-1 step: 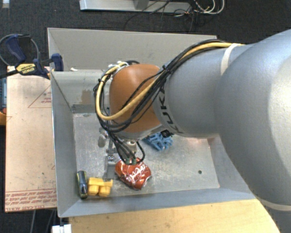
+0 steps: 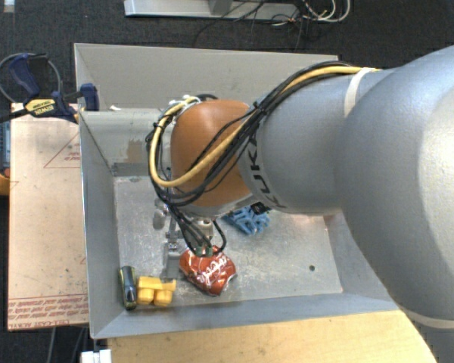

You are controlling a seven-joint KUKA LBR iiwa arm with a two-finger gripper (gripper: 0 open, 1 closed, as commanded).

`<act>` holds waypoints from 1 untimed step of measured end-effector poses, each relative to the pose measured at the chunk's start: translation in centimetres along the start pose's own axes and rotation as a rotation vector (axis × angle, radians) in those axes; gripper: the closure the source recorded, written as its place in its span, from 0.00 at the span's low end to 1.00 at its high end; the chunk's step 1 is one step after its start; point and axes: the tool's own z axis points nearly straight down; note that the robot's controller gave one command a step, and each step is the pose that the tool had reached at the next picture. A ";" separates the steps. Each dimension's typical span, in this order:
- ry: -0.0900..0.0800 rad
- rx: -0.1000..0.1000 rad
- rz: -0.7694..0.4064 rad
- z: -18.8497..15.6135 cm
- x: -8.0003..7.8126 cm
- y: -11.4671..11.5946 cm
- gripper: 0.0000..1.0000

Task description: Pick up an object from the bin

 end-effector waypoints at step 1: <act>0.002 -0.001 -0.290 2.5 3.0 0.3 0.00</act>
Offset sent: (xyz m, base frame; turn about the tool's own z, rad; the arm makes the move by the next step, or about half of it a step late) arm -0.0260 -0.0074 -0.0323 -0.3042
